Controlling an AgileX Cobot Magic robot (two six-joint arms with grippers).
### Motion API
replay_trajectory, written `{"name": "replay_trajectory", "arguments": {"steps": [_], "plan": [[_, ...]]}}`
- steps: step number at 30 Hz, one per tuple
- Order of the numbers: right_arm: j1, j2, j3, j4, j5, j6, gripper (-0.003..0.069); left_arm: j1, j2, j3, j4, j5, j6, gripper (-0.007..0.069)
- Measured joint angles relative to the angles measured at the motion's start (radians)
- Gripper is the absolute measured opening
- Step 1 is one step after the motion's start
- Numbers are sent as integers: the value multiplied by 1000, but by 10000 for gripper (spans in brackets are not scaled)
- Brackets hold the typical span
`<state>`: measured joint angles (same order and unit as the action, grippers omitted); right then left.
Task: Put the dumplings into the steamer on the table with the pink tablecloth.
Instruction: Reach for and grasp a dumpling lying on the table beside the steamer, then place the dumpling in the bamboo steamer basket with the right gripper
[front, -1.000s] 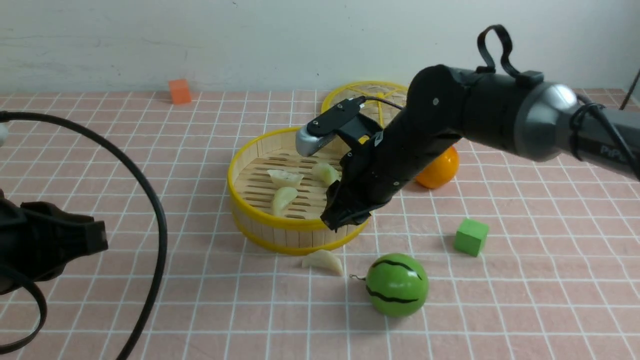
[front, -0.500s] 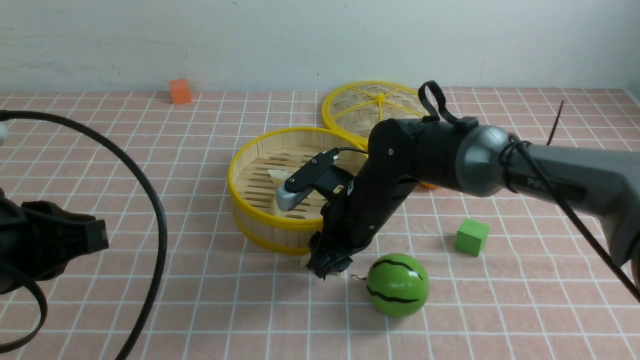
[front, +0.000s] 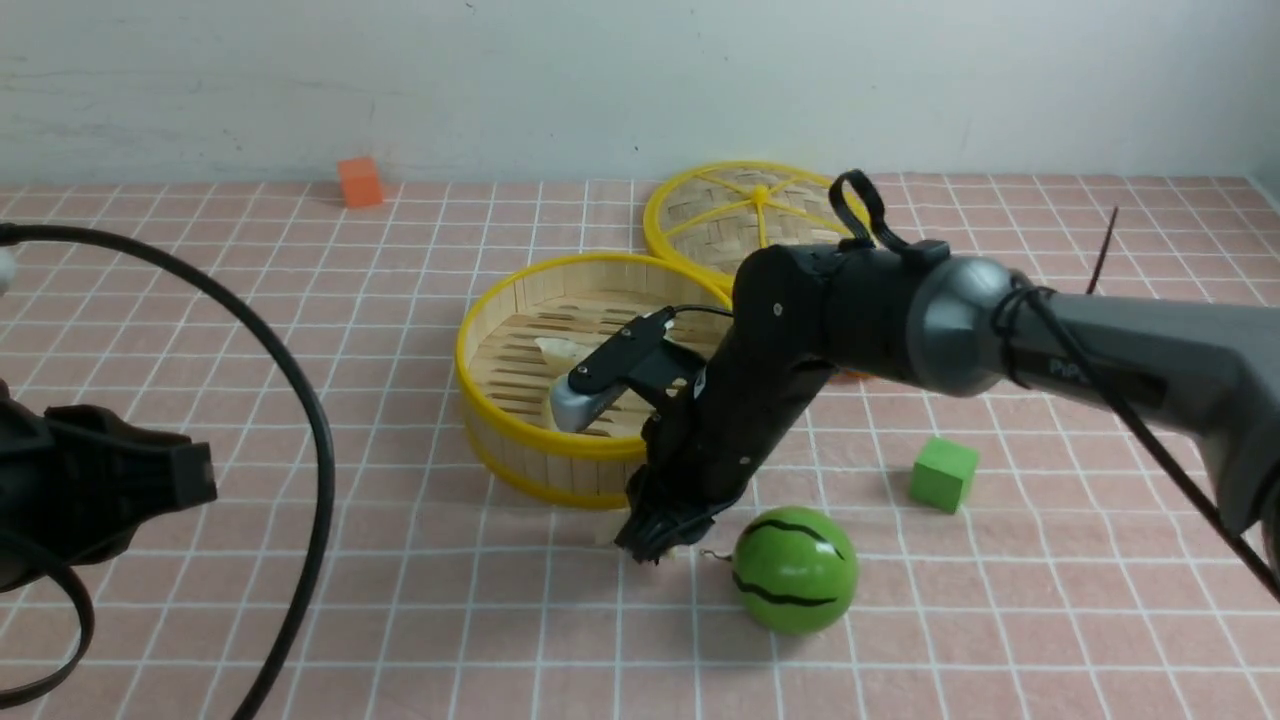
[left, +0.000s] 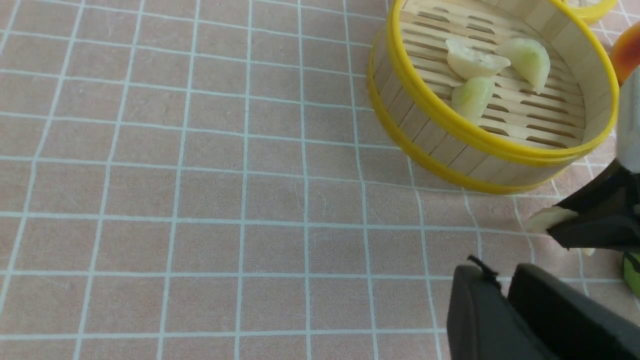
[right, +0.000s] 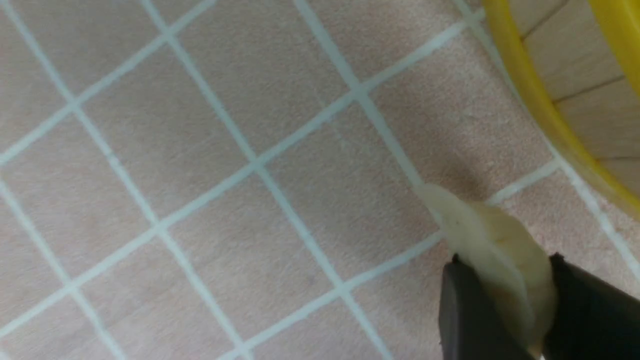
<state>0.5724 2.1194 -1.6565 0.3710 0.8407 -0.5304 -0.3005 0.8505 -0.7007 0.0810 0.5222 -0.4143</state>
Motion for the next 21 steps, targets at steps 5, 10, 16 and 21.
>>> {"name": "replay_trajectory", "arguments": {"steps": [5, 10, 16, 21], "plan": [[0, -110, -52, 30, 26, -33, 197, 0, 0, 0, -1, 0, 0, 90], [-5, -123, -99, 29, -266, -65, 197, 0, 0, 0, -4, -1, 0, 92], [-33, 50, -98, 11, -347, -67, 197, 0, 0, 0, -6, -1, 0, 99], [-42, 92, -96, -9, -317, -67, 233, 0, 0, 0, -6, -1, 0, 102]]}}
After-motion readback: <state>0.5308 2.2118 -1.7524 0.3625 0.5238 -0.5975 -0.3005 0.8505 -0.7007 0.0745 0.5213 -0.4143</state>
